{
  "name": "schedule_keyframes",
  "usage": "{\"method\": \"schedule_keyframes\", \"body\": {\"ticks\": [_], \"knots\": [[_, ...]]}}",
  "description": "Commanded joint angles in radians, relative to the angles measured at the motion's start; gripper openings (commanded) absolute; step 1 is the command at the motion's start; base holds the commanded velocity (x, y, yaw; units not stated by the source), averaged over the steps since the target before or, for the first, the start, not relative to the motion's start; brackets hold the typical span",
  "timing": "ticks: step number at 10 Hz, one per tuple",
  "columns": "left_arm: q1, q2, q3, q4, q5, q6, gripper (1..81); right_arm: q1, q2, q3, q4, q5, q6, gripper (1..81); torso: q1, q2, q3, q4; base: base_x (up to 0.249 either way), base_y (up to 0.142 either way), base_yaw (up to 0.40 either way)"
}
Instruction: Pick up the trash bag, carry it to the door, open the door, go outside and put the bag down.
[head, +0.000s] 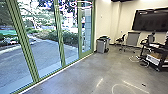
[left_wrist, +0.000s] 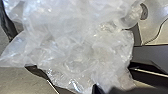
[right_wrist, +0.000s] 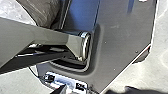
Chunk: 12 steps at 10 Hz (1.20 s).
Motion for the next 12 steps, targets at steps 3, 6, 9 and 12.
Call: {"method": "schedule_keyframes", "body": {"ticks": [3, 6, 9, 12], "knots": [[-0.045, 0.002, 0.005, 0.01, 0.07, 0.009, 1.0, 0.042, 0.004, 0.002, -0.005, -0.058, 0.001, 81.1, 0.0, 0.0, 0.0, 0.0, 0.143, -0.072, 0.0], [-0.045, 0.002, 0.005, 0.01, 0.07, 0.009, 1.0, 0.044, 0.004, 0.002, -0.005, -0.06, 0.001, 81.1, 0.0, 0.0, 0.0, 0.0, 0.143, -0.02, 0.0], [-0.045, 0.002, 0.005, 0.01, 0.07, 0.009, 1.0, 0.044, 0.004, 0.002, -0.005, -0.06, 0.001, 81.1, 0.0, 0.0, 0.0, 0.0, 0.143, 0.0, 0.0], [-0.045, 0.003, 0.005, 0.01, 0.069, 0.009, 1.0, 0.044, 0.004, -0.003, -0.004, -0.058, 0.001, 81.1, 0.0, 0.0, 0.0, 0.0, 0.143, 0.0, 0.0]]}}
